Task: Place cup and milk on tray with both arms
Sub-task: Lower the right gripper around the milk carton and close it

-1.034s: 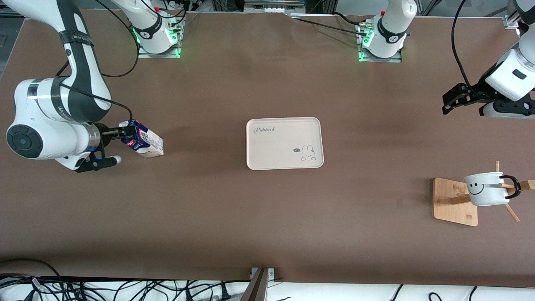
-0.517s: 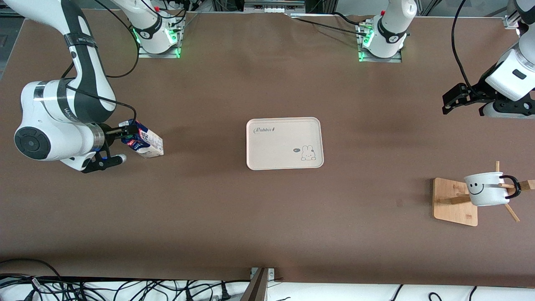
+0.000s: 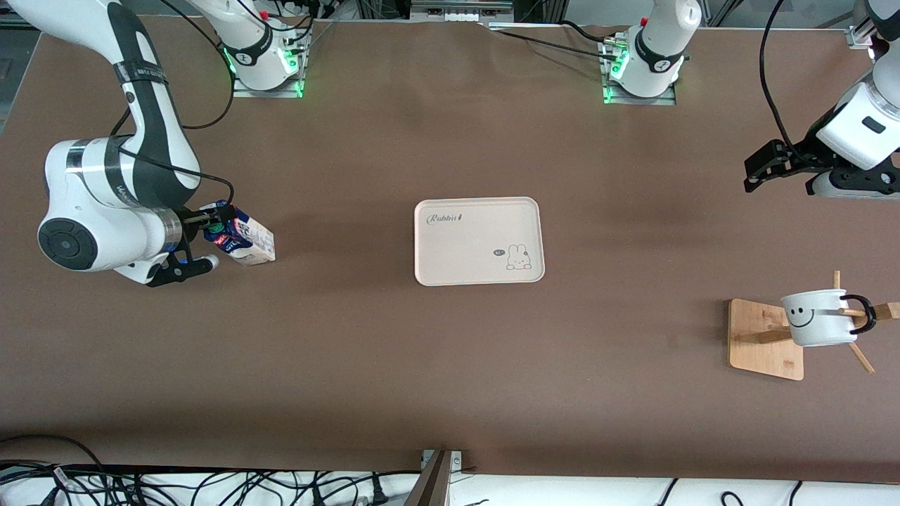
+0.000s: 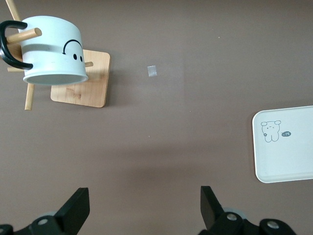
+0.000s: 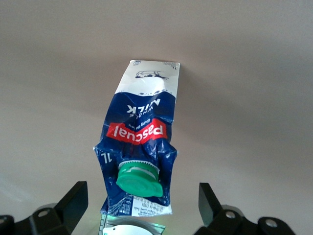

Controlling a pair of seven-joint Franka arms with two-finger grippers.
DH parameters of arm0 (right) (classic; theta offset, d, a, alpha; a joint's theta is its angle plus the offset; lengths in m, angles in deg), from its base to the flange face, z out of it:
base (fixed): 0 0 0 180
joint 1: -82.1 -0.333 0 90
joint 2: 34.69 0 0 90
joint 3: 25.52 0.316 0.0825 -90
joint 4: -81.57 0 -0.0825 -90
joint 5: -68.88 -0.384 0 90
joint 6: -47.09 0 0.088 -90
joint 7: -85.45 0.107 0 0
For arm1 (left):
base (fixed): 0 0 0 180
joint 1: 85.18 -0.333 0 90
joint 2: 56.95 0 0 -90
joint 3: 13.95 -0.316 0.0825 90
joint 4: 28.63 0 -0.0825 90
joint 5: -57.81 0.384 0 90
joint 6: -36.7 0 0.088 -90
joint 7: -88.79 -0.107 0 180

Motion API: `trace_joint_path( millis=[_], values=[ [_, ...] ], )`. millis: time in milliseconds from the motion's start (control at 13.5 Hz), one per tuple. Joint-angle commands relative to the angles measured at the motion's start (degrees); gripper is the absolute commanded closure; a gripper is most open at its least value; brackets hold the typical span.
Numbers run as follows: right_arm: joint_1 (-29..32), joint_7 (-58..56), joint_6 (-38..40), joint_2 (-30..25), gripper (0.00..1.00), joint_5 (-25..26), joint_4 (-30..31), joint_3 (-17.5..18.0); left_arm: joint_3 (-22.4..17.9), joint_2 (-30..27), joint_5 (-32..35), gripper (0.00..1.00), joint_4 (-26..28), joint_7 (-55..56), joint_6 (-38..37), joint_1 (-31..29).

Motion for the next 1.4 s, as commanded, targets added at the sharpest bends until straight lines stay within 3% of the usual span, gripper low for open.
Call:
trace_joint_path(
  millis=[0,886,1107,1329],
  values=[
    [-0.11,-0.82,0.6,-0.73,0.0,0.59,0.72,-0.16,-0.56,0.99,-0.64,0.0,-2.06,-0.82,-1.28,0.38],
    [-0.02,-0.82,0.08,0.24,0.0,0.41,1.51,-0.25,-0.56,0.99,-0.56,0.0,-1.97,-0.82,-1.28,0.29],
    [0.07,-0.91,0.08,0.24,0.32,0.32,1.51,-0.25,-0.56,0.99,-0.56,0.0,-1.97,-0.82,-1.28,0.29],
    [0.07,-0.91,0.08,0.24,0.42,0.32,1.51,-0.25,-0.56,0.99,-0.64,0.0,-1.97,-0.82,-1.28,0.2]
  ],
)
